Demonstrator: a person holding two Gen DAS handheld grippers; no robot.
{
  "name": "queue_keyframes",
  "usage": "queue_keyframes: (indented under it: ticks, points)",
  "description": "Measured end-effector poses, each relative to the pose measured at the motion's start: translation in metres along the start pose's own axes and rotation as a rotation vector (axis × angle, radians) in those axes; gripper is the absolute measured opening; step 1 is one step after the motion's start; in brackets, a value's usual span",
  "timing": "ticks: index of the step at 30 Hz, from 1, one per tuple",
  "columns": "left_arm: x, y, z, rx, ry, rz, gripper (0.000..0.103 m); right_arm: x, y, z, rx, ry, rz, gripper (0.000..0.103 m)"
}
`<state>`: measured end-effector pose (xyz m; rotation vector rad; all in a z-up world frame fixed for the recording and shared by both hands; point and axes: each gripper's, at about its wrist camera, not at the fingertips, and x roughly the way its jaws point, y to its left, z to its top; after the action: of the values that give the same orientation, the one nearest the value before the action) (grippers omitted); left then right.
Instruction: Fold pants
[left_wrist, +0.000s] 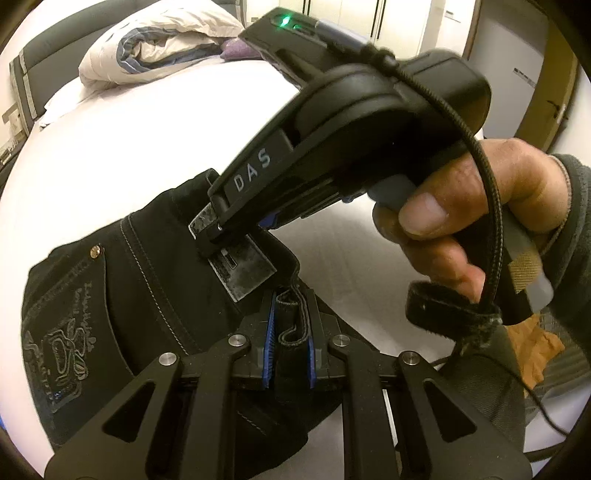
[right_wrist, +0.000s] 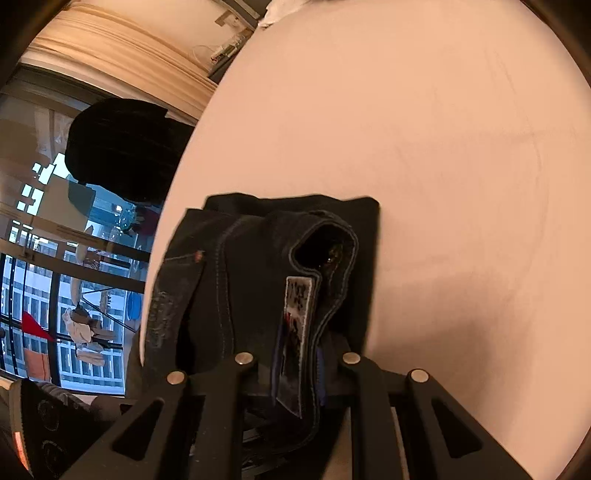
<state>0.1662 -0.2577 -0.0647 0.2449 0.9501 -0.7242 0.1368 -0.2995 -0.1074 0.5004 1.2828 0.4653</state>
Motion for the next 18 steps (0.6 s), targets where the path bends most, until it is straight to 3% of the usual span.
queue_keyframes:
  ticks: [4,9,10,12,14,18]
  points:
    - [-0.009,0.015,-0.002,-0.048,-0.009,-0.088,0.016,0.003,-0.012,-0.003,0.029,-0.012,0.052,0.021]
    - [-0.053,0.038,-0.019,-0.102,-0.059,-0.196,0.016,-0.018,-0.014,-0.008,0.055,-0.08,0.049,0.051]
    - [-0.062,0.05,-0.021,-0.121,-0.072,-0.202,0.016,-0.029,-0.017,-0.011,0.08,-0.115,0.009,0.065]
    - [-0.08,0.072,-0.03,-0.181,-0.088,-0.224,0.016,-0.046,-0.019,-0.016,0.119,-0.17,0.021,0.065]
    - [-0.089,0.102,-0.037,-0.246,-0.104,-0.23,0.016,-0.061,-0.008,-0.024,0.092,-0.217,0.099,0.064]
    - [-0.095,0.166,-0.038,-0.382,-0.137,-0.296,0.016,-0.052,0.04,-0.039,-0.037,-0.193,0.275,0.054]
